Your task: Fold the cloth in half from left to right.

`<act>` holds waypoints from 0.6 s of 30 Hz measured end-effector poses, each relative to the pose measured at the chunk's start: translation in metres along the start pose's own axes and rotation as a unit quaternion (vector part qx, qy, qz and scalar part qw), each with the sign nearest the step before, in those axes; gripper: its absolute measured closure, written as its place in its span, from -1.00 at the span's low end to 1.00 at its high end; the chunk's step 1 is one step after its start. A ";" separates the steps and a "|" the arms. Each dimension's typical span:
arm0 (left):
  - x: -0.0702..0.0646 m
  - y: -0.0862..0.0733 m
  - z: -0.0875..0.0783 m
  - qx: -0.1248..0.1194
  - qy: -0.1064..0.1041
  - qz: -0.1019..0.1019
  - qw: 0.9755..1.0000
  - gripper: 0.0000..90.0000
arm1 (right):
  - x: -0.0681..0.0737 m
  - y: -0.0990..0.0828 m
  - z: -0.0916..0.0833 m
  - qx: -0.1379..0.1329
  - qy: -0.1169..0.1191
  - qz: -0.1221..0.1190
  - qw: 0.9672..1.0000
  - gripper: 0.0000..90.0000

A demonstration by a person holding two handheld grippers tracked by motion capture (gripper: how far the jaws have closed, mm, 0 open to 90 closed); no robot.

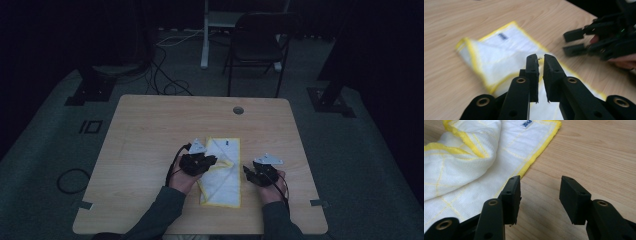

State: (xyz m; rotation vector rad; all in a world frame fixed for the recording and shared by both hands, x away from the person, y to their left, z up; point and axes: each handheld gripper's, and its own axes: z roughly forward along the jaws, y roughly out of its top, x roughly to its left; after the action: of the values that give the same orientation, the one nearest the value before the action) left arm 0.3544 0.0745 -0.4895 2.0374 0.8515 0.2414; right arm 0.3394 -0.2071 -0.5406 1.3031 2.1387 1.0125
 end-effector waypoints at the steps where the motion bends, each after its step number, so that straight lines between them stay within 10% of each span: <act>1: 0.004 -0.004 0.000 0.003 0.004 -0.006 1.000 0.89 | 0.000 0.000 0.000 0.001 0.000 -0.001 1.000 0.14; 9: 0.019 -0.034 0.002 0.029 0.016 -0.036 0.999 0.90 | 0.000 0.000 0.001 0.002 0.001 -0.001 1.000 0.14; 18: 0.018 -0.049 0.010 0.046 0.001 -0.051 0.998 0.43 | 0.002 0.000 0.001 0.006 0.003 -0.005 1.000 0.14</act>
State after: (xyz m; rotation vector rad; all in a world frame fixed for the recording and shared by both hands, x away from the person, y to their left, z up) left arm 0.3487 0.0974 -0.5370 2.0707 0.9814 0.1504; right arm 0.3394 -0.2052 -0.5419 1.2965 2.1559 1.0024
